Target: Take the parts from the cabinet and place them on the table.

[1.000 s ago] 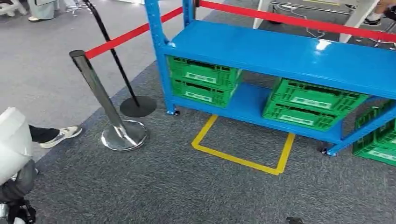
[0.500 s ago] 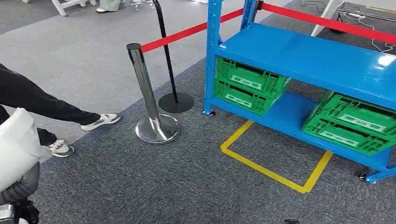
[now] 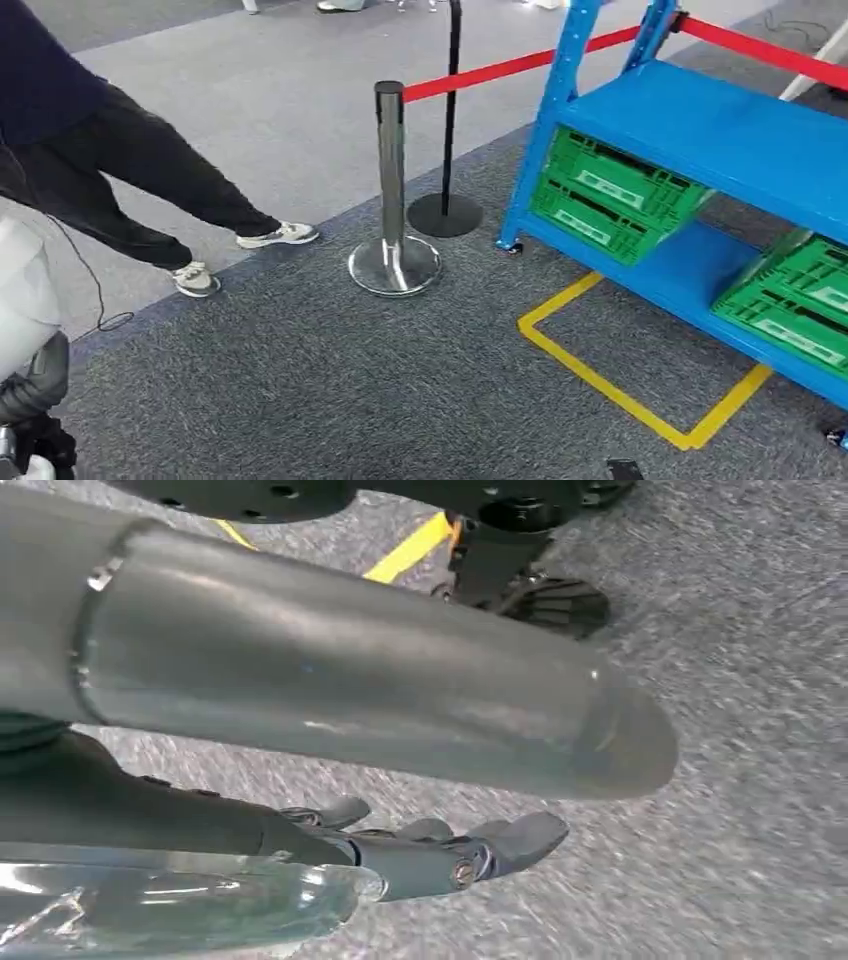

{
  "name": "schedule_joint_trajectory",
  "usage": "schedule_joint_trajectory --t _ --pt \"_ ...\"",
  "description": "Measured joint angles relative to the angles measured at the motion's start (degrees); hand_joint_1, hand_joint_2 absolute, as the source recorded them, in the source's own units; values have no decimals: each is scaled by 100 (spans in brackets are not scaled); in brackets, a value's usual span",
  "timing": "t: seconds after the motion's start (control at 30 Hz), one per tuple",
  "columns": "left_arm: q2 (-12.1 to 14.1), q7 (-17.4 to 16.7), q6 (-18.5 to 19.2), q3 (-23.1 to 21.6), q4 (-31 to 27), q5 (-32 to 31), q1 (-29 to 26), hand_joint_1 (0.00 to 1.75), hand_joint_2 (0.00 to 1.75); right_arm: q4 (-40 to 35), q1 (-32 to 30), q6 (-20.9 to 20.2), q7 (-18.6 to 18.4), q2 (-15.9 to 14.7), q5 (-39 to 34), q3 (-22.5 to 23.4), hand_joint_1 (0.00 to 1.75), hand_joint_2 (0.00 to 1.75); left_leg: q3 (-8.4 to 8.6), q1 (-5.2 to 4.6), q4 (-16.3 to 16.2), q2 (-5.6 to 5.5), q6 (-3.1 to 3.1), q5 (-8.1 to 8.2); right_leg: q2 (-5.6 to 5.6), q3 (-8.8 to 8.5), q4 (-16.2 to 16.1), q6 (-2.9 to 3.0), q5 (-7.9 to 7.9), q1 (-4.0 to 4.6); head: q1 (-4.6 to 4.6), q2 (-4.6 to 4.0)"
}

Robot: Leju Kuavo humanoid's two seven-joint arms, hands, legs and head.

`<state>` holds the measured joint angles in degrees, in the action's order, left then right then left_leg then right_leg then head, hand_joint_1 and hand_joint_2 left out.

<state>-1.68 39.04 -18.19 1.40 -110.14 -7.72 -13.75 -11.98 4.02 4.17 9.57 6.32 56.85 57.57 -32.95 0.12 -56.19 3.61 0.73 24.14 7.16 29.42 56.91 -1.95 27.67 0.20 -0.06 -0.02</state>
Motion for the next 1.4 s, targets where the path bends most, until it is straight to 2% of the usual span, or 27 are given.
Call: schedule_joint_trajectory --t 0.03,0.07,0.1,0.13,0.17,0.23,0.27,0.33,0.37,0.4,0.43,0.57,0.63,0.7,0.77,0.8,0.87,0.9,0.93,1.07,1.1,1.13,1.17,1.23,1.27,1.33,1.4 --pt "4 0 -2 24 0 0 1 175 175 0 5 -7 2 0 4 -2 0 0 -14 -6 8 -82 -40 -14 81 -28 -20 -37 5 -10 7 0" --pt "4 0 -4 31 0 0 -2 175 175 0 14 -7 -2 2 13 -7 0 0 -3 41 37 -168 -96 -51 5 29 4 -92 51 -43 0 0" --pt "4 0 -7 39 0 -2 1 175 175 0 25 -7 -7 2 17 -7 0 0 -10 52 36 -221 -121 -55 -363 81 188 -114 195 -47 33 0" --pt "6 0 -7 39 0 -2 8 175 175 4 21 -15 -35 9 24 -9 0 0 -16 52 36 -286 -156 -60 -585 253 596 -113 428 -53 43 0" --pt "9 0 -11 46 0 -2 18 175 175 7 8 -15 -68 11 28 -9 0 0 -24 47 36 -351 -176 -66 -673 488 1105 -118 658 -56 44 0" --pt "4 0 -26 50 18 -2 7 175 175 9 -31 -11 -125 11 46 -9 0 0 -30 35 34 -530 -182 -64 -711 902 1886 -123 881 -51 46 0" --pt "4 0 -42 52 33 -2 5 175 175 9 -41 -2 -151 11 57 -7 0 0 -27 35 32 -629 -181 -65 -713 938 1874 -112 779 -52 46 0" --pt "4 0 -50 57 44 7 4 175 175 9 -30 2 -160 11 74 -9 0 0 -12 47 27 -805 -169 -70 -760 652 1140 -100 284 -71 44 0" --pt "2 0 -50 57 46 35 5 175 175 9 -25 2 -153 11 87 -9 0 0 -4 59 21 -881 -151 -67 -895 401 570 -100 -2 -96 48 0" --pt "0 0 -50 59 46 48 6 175 175 9 -25 2 -121 11 105 -13 0 0 -14 64 17 -944 -115 -68 -1217 242 184 -117 -85 -143 46 0" --pt "0 0 -50 61 48 72 15 175 175 11 -21 2 -60 13 111 -18 0 0 -53 38 -31 -1016 -74 -65 -1383 195 64 -116 -17 -168 44 0" --pt "2 0 -57 52 79 70 31 175 175 9 41 15 164 11 85 -20 0 0 -143 110 19 -1224 88 -155 -1068 165 66 69 -87 -130 48 0" --pt "24 0 -91 42 109 85 155 175 175 0 92 17 177 -2 29 -17 0 0 -331 60 -364 -576 115 120 -929 152 39 142 -110 -107 -11 0" --pt "31 0 -193 -26 164 41 358 175 175 0 93 2 146 -15 -40 -11 0 0 -796 73 -1325 -431 148 587 -714 162 39 169 -106 -67 -13 0" --pt "37 0 -313 -83 225 -35 435 175 175 0 85 -7 76 -20 -55 2 0 0 -1010 73 -1791 -424 160 695 -523 165 39 180 -98 -50 -15 0" --pt "39 0 -378 -107 240 -61 444 175 175 0 80 -4 46 -20 -9 2 0 0 -915 72 -1654 -419 157 564 -449 162 40 180 -95 -46 -11 0" --pt "46 0 -472 -186 245 -79 456 175 175 0 49 9 18 -20 85 0 0 0 -429 63 -806 -328 125 128 -310 142 40 161 -80 -44 -13 0" --pt "48 0 -500 -223 245 -83 472 175 175 0 30 20 0 -20 116 -4 0 0 -126 41 -315 -97 93 -35 -240 123 41 135 -64 -42 -13 0" --pt "48 0 -524 -249 245 -87 494 175 175 0 9 26 -13 -20 122 -4 0 0 7 -7 -78 189 93 -2 -193 124 63 97 -37 7 -20 0" --pt "46 0 -621 -330 254 -68 409 175 175 0 -34 74 -105 -37 127 -4 0 0 -41 -28 -8 -103 -78 -14 67 76 42 -10 -3 14 -9 0" --pt "44 0 -625 -343 254 -66 396 175 175 0 -29 74 -114 -48 138 -4 0 0 -30 13 10 -168 -114 -36 -105 121 90 -66 62 -20 0 0" --pt "44 0 -658 -363 254 -48 404 175 175 0 -33 88 -116 -63 144 -4 0 0 -30 25 10 -221 -134 -35 -409 199 305 -79 206 -20 28 0" --pt "50 0 -703 -380 258 -13 404 175 175 0 -48 92 -140 -63 157 -9 0 0 -32 25 10 -285 -165 -38 -591 392 731 -80 432 -30 48 0" --pt "42 0 -778 -413 262 74 390 175 175 0 -127 107 -286 -109 133 -2 0 0 -37 19 7 -452 -193 -34 -704 889 1744 -91 822 -29 55 0" --pt "44 0 -780 -433 262 118 377 175 175 0 -158 105 -343 -138 136 4 0 0 -35 18 6 -545 -195 -36 -712 1017 1942 -91 822 -30 50 0" --pt "48 0 -776 -459 264 140 373 175 175 0 -181 63 -415 -192 164 31 0 0 -29 24 2 -721 -190 -39 -722 908 1569 -84 474 -37 55 0" --pt "52 0 -765 -472 264 149 376 175 175 0 -163 37 -417 -225 173 37 0 0 -4 48 -3 -882 -152 -39 -958 415 484 -88 -81 -84 55 0"
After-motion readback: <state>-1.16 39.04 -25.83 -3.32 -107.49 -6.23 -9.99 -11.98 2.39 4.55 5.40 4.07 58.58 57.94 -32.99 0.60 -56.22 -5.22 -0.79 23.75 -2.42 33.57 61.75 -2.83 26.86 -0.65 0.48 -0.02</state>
